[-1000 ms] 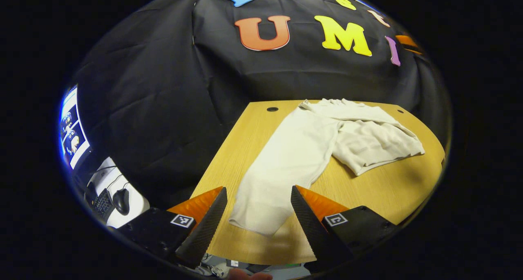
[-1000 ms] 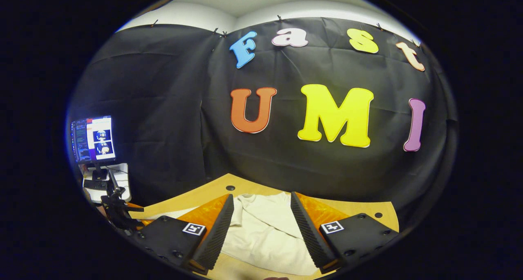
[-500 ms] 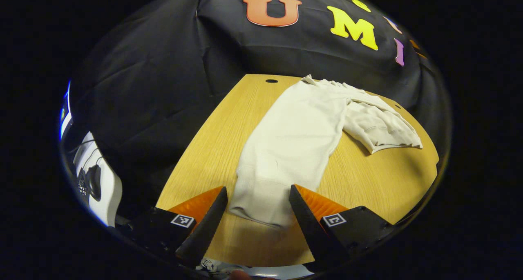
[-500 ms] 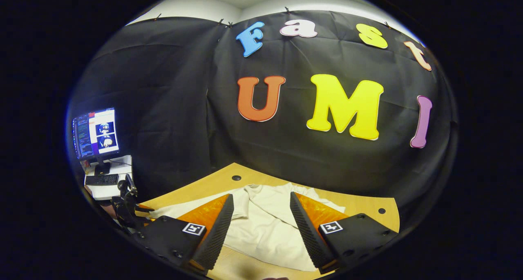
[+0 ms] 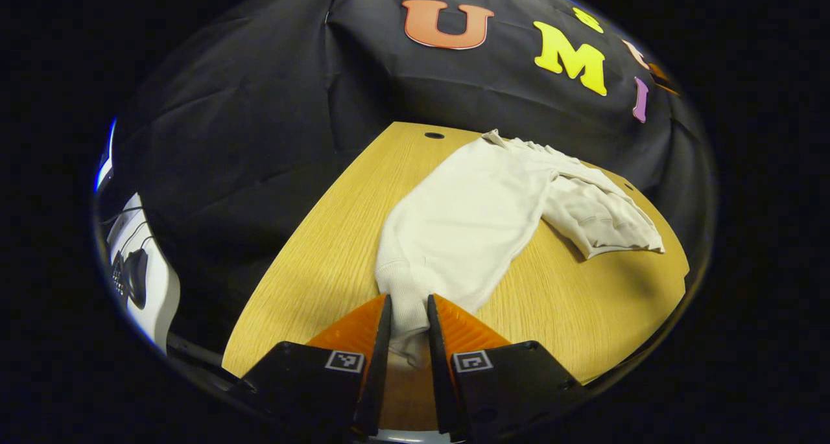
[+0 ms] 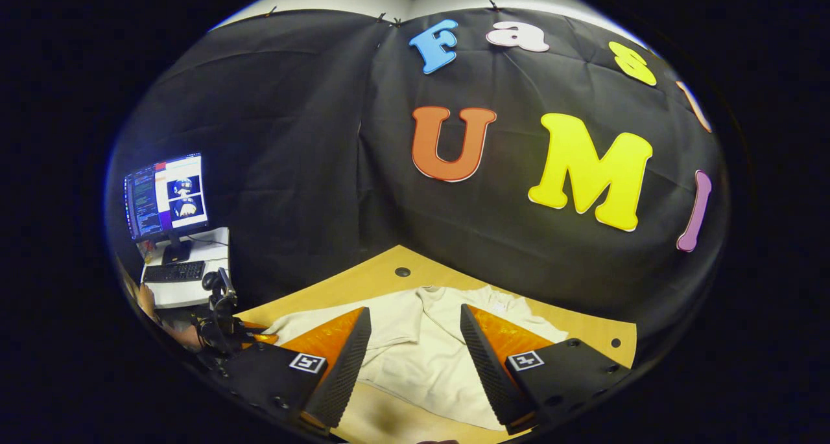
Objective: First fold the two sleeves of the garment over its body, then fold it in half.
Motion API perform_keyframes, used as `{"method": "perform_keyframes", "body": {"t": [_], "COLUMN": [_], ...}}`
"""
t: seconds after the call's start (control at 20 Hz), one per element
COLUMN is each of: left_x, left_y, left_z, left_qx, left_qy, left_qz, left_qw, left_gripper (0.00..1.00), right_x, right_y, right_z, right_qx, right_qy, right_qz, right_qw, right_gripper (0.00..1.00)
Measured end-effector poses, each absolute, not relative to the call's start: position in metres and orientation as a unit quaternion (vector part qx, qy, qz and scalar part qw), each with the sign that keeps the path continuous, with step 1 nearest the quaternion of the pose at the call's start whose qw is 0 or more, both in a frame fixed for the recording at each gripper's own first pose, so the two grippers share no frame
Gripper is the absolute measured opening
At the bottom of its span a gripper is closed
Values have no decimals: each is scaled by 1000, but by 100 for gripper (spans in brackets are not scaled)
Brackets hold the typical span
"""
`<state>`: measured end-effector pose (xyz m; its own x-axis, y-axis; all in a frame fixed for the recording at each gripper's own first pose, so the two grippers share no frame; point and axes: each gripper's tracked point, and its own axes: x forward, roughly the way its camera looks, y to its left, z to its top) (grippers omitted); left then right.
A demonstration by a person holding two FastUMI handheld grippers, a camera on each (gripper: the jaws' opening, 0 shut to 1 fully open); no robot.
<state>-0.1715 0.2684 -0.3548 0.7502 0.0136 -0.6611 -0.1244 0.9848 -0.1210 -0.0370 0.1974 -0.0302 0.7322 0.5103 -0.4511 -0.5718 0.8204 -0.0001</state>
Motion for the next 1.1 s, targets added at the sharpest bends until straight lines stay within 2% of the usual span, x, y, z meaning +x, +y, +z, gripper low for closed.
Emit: {"method": "perform_keyframes", "body": {"t": [0.05,0.35,0.7,1.1], "left_x": [-170,-167,-155,-105], "left_y": [267,261,245,219], "left_z": [-355,-351,-330,-276], "left_qx": [-84,-96,-97,-121], "left_qy": [354,361,354,327], "left_qz": [36,42,45,26], "left_qw": [931,927,929,937], "left_gripper": [25,7,4,3], "right_x": [-38,-46,-35,-23], "right_y": [198,198,162,100], "right_z": [-32,-39,-44,-40], "right_qx": [-71,-58,-9,46], "right_qy": [226,236,240,216], "right_qz": [292,297,271,230], "right_qw": [927,923,932,948], "right_gripper": [86,86,86,86]}}
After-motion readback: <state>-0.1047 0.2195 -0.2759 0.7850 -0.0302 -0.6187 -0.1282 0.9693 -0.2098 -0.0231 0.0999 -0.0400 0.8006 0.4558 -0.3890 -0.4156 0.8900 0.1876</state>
